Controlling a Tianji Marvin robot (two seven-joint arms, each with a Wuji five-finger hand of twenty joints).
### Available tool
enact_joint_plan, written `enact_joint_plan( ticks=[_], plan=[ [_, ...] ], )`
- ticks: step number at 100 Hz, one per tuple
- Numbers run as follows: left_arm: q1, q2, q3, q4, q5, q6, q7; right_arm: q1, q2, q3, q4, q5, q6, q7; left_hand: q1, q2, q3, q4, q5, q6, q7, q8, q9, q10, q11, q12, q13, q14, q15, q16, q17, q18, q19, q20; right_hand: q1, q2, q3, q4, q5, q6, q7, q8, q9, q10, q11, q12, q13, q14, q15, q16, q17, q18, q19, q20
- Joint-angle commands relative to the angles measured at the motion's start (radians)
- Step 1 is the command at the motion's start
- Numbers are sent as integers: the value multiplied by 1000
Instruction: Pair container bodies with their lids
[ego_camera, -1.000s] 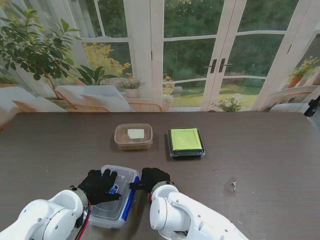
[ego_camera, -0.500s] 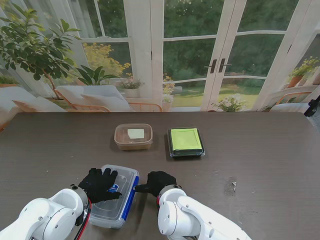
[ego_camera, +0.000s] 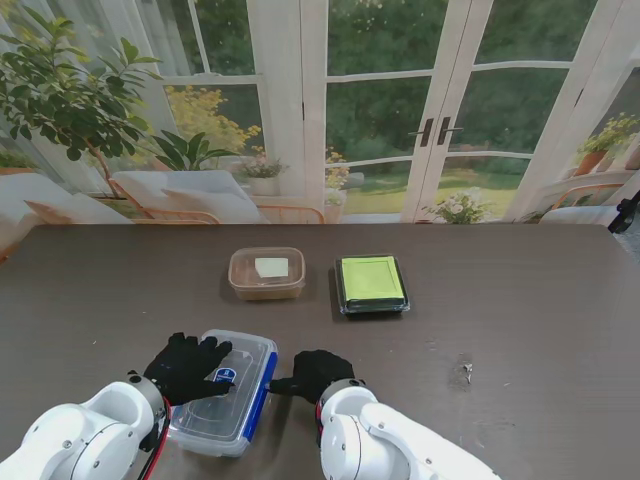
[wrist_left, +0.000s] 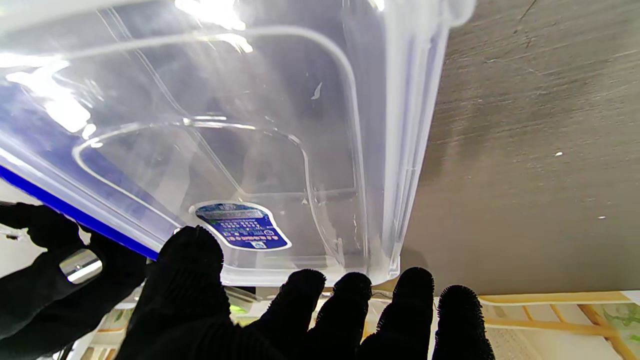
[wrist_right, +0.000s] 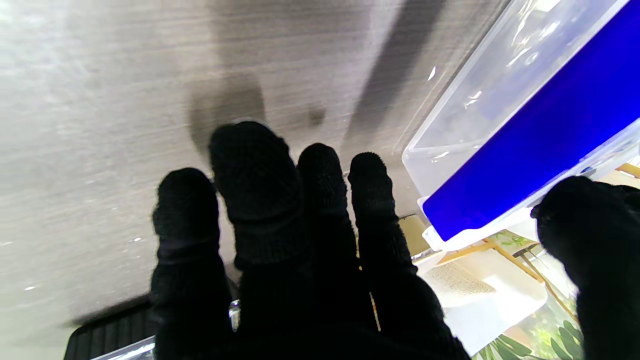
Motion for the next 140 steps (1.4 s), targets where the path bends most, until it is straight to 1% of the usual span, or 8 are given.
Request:
enact_joint_plan(
  ticks=[1,25,35,44,66,103,117,140],
  plan=[
    [20,-4,-9,19,-14,-1,-3,-12,1,-2,-13,-3,-5,16,33,-2,8,23,10,-6,22,14,96,39,129,63,14,5,4,6,4,2,9,11,-16,31,-90,29,-23,10,-6,-26,21,21,-14,3,53,11,26,13,143,35,7,13],
    [66,-16,-51,2,-73,0,79,-18,2,-8,-27,-6,-9,17,36,6,6,21,31,-101,20,16,113,39,131,65,26,14,8,12,10,12,19,25,-22,45,-99,32,-45,7,-20,-36,22,22,-16,5,53,15,31,14,144,37,9,13],
    [105,-21,-77,-29,-50,11,90,-24,5,-8,-34,-8,-12,19,38,7,5,20,37,-105,19,16,121,42,133,67,37,17,12,14,20,17,24,29,-25,49,-104,33,-46,11,-24,-40,22,23,-17,5,53,17,33,15,143,37,10,13],
    [147,-25,-102,-59,-22,32,94,-32,9,-7,-43,-15,-18,23,40,8,6,20,47,-90,21,17,134,47,138,71,59,22,26,23,40,25,36,38,-26,54,-107,34,-43,8,-26,-43,23,24,-17,5,53,15,34,15,144,38,12,14],
    [238,-31,-149,-117,24,119,53,-43,17,-11,-62,-32,-19,31,41,11,6,21,82,41,35,25,172,76,155,100,97,39,70,70,77,42,79,94,-27,58,-112,37,-25,10,-25,-49,34,28,-18,6,54,15,45,18,147,41,14,15],
    [266,-21,-130,-185,59,204,-131,-29,13,-49,-66,-19,-29,42,26,29,4,21,204,88,82,59,303,81,205,204,202,66,212,203,103,53,270,254,-16,46,-78,39,51,-28,-28,-52,69,23,-23,7,55,10,81,29,169,40,17,10],
    [258,-17,-115,-199,45,219,-162,-18,8,-65,-60,-4,-35,42,30,30,4,22,225,88,88,62,326,79,213,229,213,73,241,221,32,45,501,138,-18,49,-65,38,51,-44,-38,-52,73,21,-26,9,54,9,84,29,169,40,18,8],
    [231,-10,-86,-199,12,225,-181,14,1,-87,-48,10,-34,53,36,31,6,22,245,87,98,68,344,79,223,240,224,77,262,231,21,43,565,124,-20,56,-39,39,54,-53,-49,-49,83,19,-28,11,55,7,95,32,172,37,20,7]
  ],
)
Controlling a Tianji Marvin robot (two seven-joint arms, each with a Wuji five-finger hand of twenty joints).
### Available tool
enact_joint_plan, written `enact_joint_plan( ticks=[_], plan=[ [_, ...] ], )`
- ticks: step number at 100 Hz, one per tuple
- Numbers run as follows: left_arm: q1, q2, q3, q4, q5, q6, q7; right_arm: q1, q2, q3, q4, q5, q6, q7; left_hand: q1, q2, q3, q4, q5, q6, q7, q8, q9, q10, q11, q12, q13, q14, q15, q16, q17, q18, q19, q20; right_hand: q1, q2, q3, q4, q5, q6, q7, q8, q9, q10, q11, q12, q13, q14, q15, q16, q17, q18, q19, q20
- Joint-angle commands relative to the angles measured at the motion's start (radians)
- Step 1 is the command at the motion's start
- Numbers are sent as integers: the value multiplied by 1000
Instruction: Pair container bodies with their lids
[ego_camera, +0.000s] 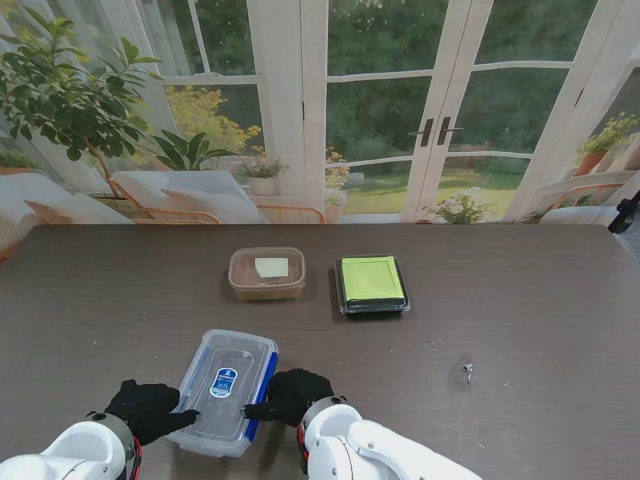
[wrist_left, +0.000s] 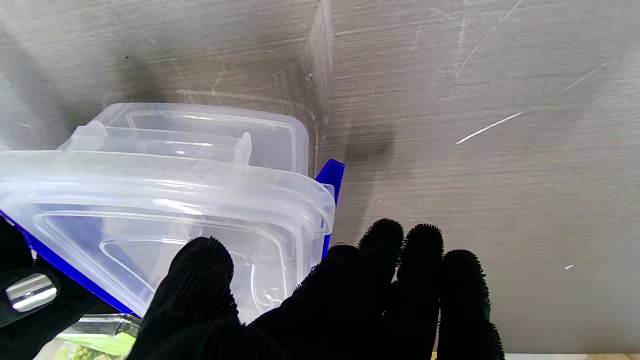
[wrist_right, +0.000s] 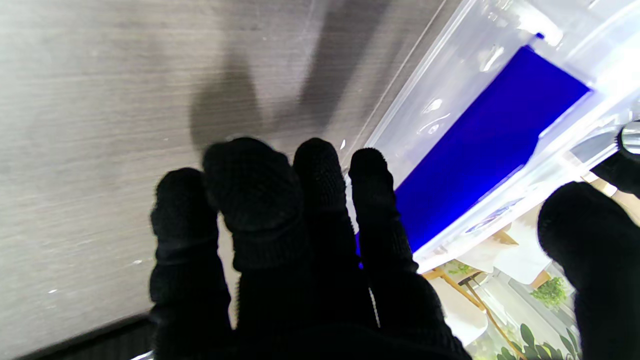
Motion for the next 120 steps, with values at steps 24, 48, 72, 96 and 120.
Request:
enact_joint_plan(
  ticks=[24,48,72,96,120],
  plan=[
    [-59,6,69,18,-57,-6,-47,67,-17,-21,23,11,10,38,19,-22,-7,9,27,-113,27,15,26,-76,3,17,22,27,26,17,-20,-1,54,-27,-17,22,40,29,4,-45,-28,2,7,8,-12,14,35,-3,25,11,171,21,22,6],
    [-143,15,128,65,-116,-6,-47,135,-38,-36,64,47,30,46,22,-21,-7,9,29,-108,26,16,28,-72,2,18,21,29,25,17,-24,3,61,-41,-19,27,75,27,1,-47,-28,5,0,6,-5,20,35,-1,24,10,159,14,21,7],
    [-227,23,192,123,-176,-5,-39,188,-51,-47,115,76,29,58,24,-21,-6,9,30,-105,26,17,27,-70,0,18,19,33,23,16,-27,2,64,-49,-21,32,90,26,1,-53,-29,7,-14,3,-7,22,32,3,0,-1,133,1,17,8],
    [-297,27,247,172,-228,-1,-27,242,-62,-59,176,92,-5,71,26,-21,-6,10,32,-103,26,17,29,-68,0,18,19,36,22,16,-30,4,64,-56,-22,35,96,25,-7,-63,-34,8,-38,-4,-7,24,19,2,-24,-5,106,-15,10,10],
    [-349,32,295,205,-260,-1,-33,274,-67,-62,221,78,-49,67,25,-20,-7,9,31,-110,26,17,27,-69,-2,17,17,35,20,16,-30,4,67,-58,-22,32,100,22,-44,-78,-41,9,-72,-15,-10,24,-17,-3,-34,0,77,-26,2,14]
  ],
)
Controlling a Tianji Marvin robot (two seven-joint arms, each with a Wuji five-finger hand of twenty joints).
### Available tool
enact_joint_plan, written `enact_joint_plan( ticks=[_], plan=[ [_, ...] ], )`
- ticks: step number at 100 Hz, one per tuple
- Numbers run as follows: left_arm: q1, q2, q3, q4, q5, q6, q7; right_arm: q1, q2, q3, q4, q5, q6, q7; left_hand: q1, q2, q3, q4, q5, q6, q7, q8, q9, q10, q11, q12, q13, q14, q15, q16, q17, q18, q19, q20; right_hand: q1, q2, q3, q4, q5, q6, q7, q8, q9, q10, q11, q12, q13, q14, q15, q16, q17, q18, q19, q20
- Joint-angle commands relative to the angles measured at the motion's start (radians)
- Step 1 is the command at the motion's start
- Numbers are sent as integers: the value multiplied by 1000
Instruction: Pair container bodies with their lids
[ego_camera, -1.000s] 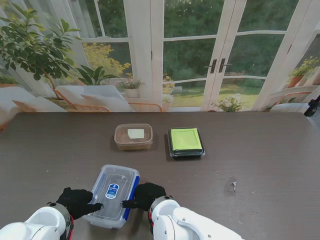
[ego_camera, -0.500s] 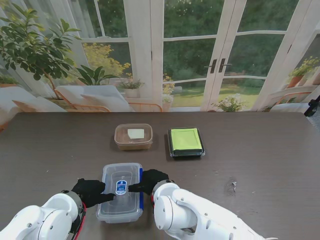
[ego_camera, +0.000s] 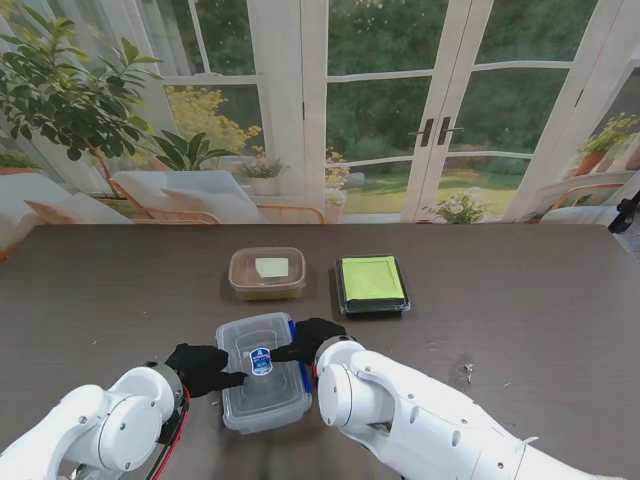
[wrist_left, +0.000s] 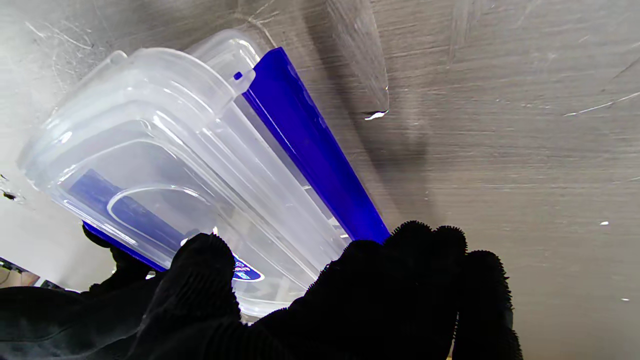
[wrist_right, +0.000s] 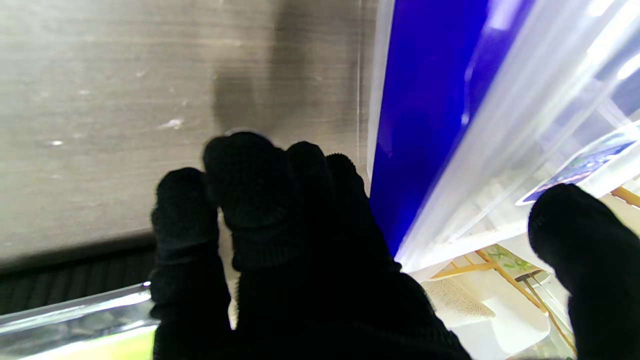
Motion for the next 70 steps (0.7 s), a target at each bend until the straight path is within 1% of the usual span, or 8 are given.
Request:
enact_joint_plan(
  ticks=[1,26,31,43,56,70],
  plan=[
    [15,-25,47,15,-32,-27,-44,3,-29,-12,-20,-1,-34,19,15,-7,-5,17,-28,-229,-59,-2,-25,-227,-10,15,10,-47,18,13,-16,-139,38,-36,-21,18,63,22,-61,-274,-30,10,-46,-84,-6,19,-15,-3,-8,0,76,-18,2,14],
    [15,-23,48,11,-28,-21,-56,16,-21,-14,-9,-26,-48,27,16,-6,-5,17,-24,-232,-57,0,-22,-228,-9,15,13,-47,19,13,-14,-139,40,-36,-27,15,53,20,-111,-276,-30,13,-71,-91,-6,18,-34,-3,-5,6,63,-21,-1,20],
    [18,-23,46,8,-24,-21,-58,21,-19,-17,-8,-33,-50,32,16,-6,-5,17,-24,-233,-57,1,-22,-228,-9,15,14,-47,19,13,-14,-139,41,-36,-32,17,44,19,-136,-283,-37,10,-81,-95,-7,18,-41,-5,-3,7,60,-22,-2,21],
    [27,-24,38,0,-12,-20,-63,27,-15,-23,-7,-48,-51,37,16,-6,-5,17,-22,-233,-56,2,-22,-228,-10,15,13,-48,19,13,-14,-139,41,-37,-42,23,5,21,-205,-275,-49,2,-108,-103,-5,18,-61,-6,3,11,44,-26,-5,28],
    [43,-25,20,-12,7,-23,-69,27,-9,-21,-19,-67,-50,40,16,-5,-5,17,-27,-235,-58,2,-22,-229,-10,15,13,-48,19,13,-14,-138,41,-38,-54,35,-22,24,-254,-260,-54,-5,-127,-110,-4,18,-71,-8,7,13,38,-27,-6,34],
    [64,-27,-3,-25,27,-26,-66,24,-8,-17,-28,-91,-38,29,16,-5,-5,17,-32,-240,-60,2,-25,-229,-11,14,10,-49,16,12,-17,-138,39,-39,-68,55,-57,32,-339,-241,-60,-15,-165,-117,0,18,-94,-9,13,14,23,-32,-8,44]
  ],
)
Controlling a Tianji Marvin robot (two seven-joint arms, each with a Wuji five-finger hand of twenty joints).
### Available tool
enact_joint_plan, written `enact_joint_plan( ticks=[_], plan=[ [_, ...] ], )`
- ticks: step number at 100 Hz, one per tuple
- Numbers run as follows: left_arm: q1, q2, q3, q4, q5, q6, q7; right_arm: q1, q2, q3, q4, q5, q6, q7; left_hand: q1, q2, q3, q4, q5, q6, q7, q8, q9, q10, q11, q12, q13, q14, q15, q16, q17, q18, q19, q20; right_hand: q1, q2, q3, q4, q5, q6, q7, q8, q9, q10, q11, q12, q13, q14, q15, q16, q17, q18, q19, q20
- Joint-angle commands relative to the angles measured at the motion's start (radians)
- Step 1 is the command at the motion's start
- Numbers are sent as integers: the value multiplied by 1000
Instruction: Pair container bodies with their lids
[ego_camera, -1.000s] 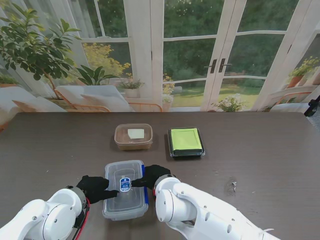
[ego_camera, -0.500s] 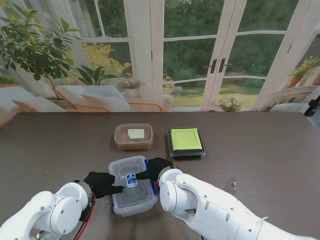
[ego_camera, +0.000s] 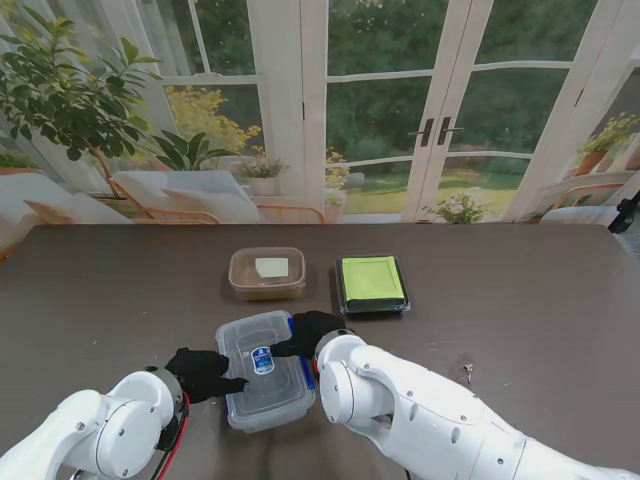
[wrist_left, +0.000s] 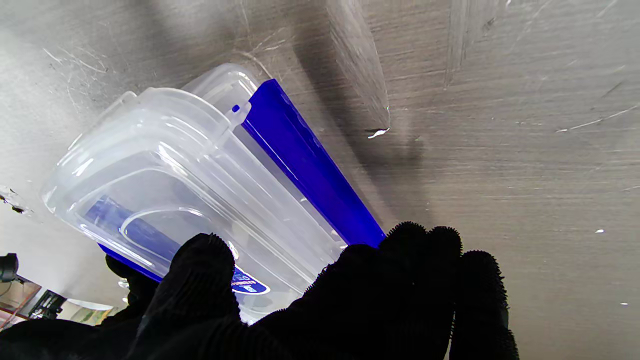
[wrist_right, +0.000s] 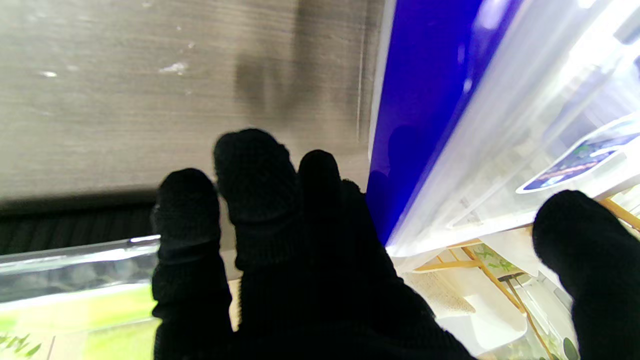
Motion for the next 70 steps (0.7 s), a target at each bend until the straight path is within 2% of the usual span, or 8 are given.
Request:
enact_joint_plan(
  ticks=[1,10,19,39,48,70],
  plan=[
    [33,-15,16,4,-6,-14,-33,-4,-16,-1,-33,-13,-4,4,16,-5,-5,17,-5,-227,-20,0,-7,-208,-11,11,10,-33,16,13,-13,-114,31,-14,-39,33,-54,32,-96,-227,-33,-14,-37,-42,1,18,-22,-6,19,13,23,-19,-8,20],
    [47,-17,1,-3,5,-20,-30,-10,-11,4,-49,-37,4,-3,16,-6,-5,17,-10,-231,-22,-1,-10,-205,-12,10,9,-32,15,12,-13,-115,31,-14,-48,45,-65,34,-110,-224,-28,-16,-51,-43,5,19,-29,-5,23,14,19,-19,-7,24],
    [62,-20,-13,-8,21,-27,-17,-24,-3,19,-70,-68,-3,-10,16,-6,-5,17,-27,-241,-28,-2,-27,-206,-19,8,-6,-35,7,9,-22,-119,23,-17,-42,51,-76,39,-109,-249,-25,-21,-75,-37,11,19,-61,-10,27,17,11,-29,-10,29],
    [91,-27,-39,-12,48,-38,20,-75,13,75,-107,-117,-97,-51,14,-6,-5,17,-58,-257,-40,-2,-61,-205,-35,-3,-33,-42,-23,-7,-35,-124,2,-26,-19,32,-47,41,-59,-307,-23,-31,-206,-26,2,16,-219,-21,0,20,-55,-62,-30,35],
    [103,-30,-51,-13,52,-45,41,-90,23,88,-125,-143,-121,-55,15,-7,-5,17,-62,-262,-41,-2,-67,-205,-38,-9,-33,-44,-34,-15,-36,-125,-7,-29,-22,28,-33,39,-53,-309,-24,-32,-215,-27,-2,9,-229,-23,-8,17,-62,-63,-31,38],
    [124,-33,-71,-22,55,-51,54,-102,33,94,-142,-162,-129,-44,14,-6,-6,16,-66,-265,-43,-1,-70,-206,-39,-18,-33,-44,-43,-22,-36,-124,-15,-30,-19,23,-20,37,-48,-313,-25,-31,-226,-24,-38,-26,-249,-8,-51,-3,-77,-64,-49,39]
  ],
)
